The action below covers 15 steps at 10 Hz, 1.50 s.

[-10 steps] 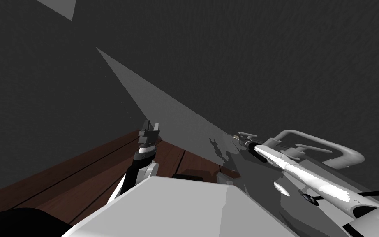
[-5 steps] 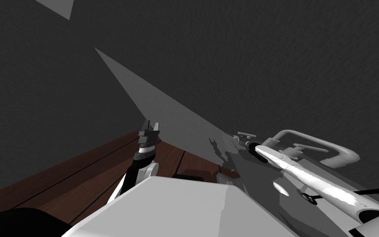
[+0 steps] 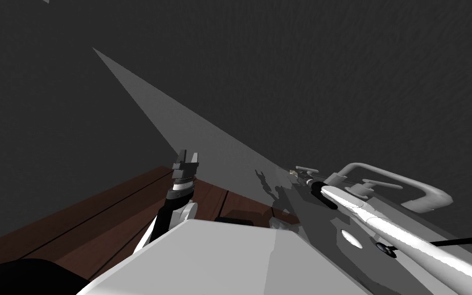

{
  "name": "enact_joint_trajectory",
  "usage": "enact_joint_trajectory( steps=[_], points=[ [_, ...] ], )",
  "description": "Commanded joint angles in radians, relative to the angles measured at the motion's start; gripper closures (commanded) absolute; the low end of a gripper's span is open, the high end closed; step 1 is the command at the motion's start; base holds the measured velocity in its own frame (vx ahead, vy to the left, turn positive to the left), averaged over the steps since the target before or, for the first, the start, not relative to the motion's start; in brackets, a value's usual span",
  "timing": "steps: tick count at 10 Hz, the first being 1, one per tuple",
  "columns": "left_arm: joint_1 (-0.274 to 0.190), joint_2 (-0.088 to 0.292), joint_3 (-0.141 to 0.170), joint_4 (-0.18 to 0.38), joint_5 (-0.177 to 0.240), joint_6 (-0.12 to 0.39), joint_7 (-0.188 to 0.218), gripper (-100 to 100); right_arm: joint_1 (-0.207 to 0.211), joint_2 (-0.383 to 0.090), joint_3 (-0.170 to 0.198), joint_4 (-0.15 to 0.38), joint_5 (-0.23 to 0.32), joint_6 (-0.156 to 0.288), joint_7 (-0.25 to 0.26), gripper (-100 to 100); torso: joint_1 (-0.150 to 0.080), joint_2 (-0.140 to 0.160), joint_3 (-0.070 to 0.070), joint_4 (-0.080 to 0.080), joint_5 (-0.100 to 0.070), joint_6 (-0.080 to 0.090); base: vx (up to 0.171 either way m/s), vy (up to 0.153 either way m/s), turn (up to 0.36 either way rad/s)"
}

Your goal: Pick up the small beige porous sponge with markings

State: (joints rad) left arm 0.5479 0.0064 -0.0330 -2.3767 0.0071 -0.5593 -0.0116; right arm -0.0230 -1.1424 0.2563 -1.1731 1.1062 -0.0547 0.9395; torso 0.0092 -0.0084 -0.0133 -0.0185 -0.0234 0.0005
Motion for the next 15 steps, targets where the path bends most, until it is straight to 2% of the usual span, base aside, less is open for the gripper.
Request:
enact_joint_trajectory(
  steps=[1, 2, 3, 4, 5, 6, 7, 8, 9, 10, 11, 12, 13, 14, 15],
  points=[
    [0.000, 0.000, 0.000, 0.000, 0.000, 0.000, 0.000, 0, 0.050, -0.004, -0.019, -0.050, -0.004, 0.011, 0.002, 100, 0.000, 0.000, 0.000, 0.000, 0.000, 0.000, 0.113, 0.007, -0.091],
    [0.000, 0.000, 0.000, 0.000, 0.000, 0.000, 0.000, 0, 0.079, -0.004, -0.019, -0.076, -0.004, 0.011, 0.002, 100, 0.000, 0.000, -0.001, -0.001, 0.000, -0.001, 0.046, 0.005, 0.008],
    [0.000, 0.000, 0.000, 0.000, 0.000, 0.000, 0.000, 0, 0.105, 0.012, -0.064, -0.106, -0.001, 0.003, 0.027, 100, 0.000, 0.002, 0.000, -0.001, -0.001, -0.001, 0.082, -0.011, -0.129],
    [0.000, 0.000, 0.000, 0.000, 0.000, 0.000, 0.000, 0, 0.134, 0.012, -0.082, -0.140, -0.001, 0.003, 0.027, 100, -0.001, 0.001, 0.000, 0.000, 0.000, 0.000, 0.103, -0.002, -0.110],
    [0.000, 0.000, 0.000, 0.000, 0.000, 0.000, 0.000, 0, 0.168, 0.012, -0.086, -0.160, -0.001, 0.003, 0.027, 100, 0.000, 0.000, 0.000, 0.000, 0.000, -0.001, 0.055, 0.004, -0.010],
    [0.000, 0.000, 0.000, 0.000, 0.000, 0.000, 0.000, 0, 0.173, 0.012, -0.086, -0.160, -0.001, 0.003, 0.027, 100, 0.000, 0.002, 0.000, -0.002, -0.002, -0.002, 0.017, 0.000, 0.018],
    [0.000, 0.000, 0.000, 0.000, 0.000, 0.000, 0.000, 0, 0.213, 0.029, -0.141, -0.206, 0.002, -0.005, 0.051, 100, 0.000, 0.003, -0.001, -0.004, -0.005, -0.002, 0.076, 0.005, -0.153],
    [0.000, 0.000, 0.000, 0.000, 0.000, 0.000, 0.000, 0, 0.244, 0.029, -0.152, -0.234, 0.002, -0.005, 0.051, 100, -0.001, 0.001, -0.002, -0.004, -0.005, 0.000, 0.103, 0.015, -0.090],
    [0.000, 0.000, 0.000, 0.000, 0.000, 0.000, 0.000, 0, 0.265, 0.029, -0.152, -0.240, 0.002, -0.005, 0.051, 100, 0.000, 0.000, -0.002, -0.005, -0.005, 0.000, 0.056, 0.012, -0.009],
    [0.000, 0.000, 0.000, 0.000, 0.000, 0.000, 0.000, 0, 0.298, 0.045, -0.194, -0.285, 0.005, -0.013, 0.075, 100, -0.001, 0.001, -0.002, -0.006, -0.007, -0.002, 0.112, 0.007, -0.160],
    [0.000, 0.000, 0.000, 0.000, 0.000, 0.000, 0.000, 0, 0.328, 0.045, -0.212, -0.319, 0.005, -0.013, 0.075, 100, -0.001, -0.001, -0.004, -0.006, -0.007, -0.001, 0.111, 0.016, -0.105],
    [0.000, 0.000, 0.000, 0.000, 0.000, 0.000, 0.000, 0, 0.358, 0.045, -0.219, -0.320, 0.005, -0.013, 0.075, 100, 0.000, -0.002, -0.005, -0.007, -0.008, -0.002, 0.044, 0.010, 0.031],
    [0.000, 0.000, 0.000, 0.000, 0.000, 0.000, 0.000, 0, 0.390, 0.062, -0.251, -0.371, 0.008, -0.021, 0.100, 100, -0.001, 0.000, -0.004, -0.007, -0.008, -0.002, 0.082, 0.003, -0.143],
    [0.000, 0.000, 0.000, 0.000, 0.000, 0.000, 0.000, 0, 0.411, 0.062, -0.276, -0.393, 0.008, -0.021, 0.100, 100, -0.001, -0.001, -0.004, -0.007, -0.008, -0.001, 0.102, 0.017, -0.101],
    [0.000, 0.000, 0.000, 0.000, 0.000, 0.000, 0.000, 0, 0.445, 0.062, -0.285, -0.400, 0.008, -0.021, 0.100, 100, -0.001, -0.001, -0.004, -0.007, -0.008, -0.002, 0.055, 0.013, 0.013]
  ],
)
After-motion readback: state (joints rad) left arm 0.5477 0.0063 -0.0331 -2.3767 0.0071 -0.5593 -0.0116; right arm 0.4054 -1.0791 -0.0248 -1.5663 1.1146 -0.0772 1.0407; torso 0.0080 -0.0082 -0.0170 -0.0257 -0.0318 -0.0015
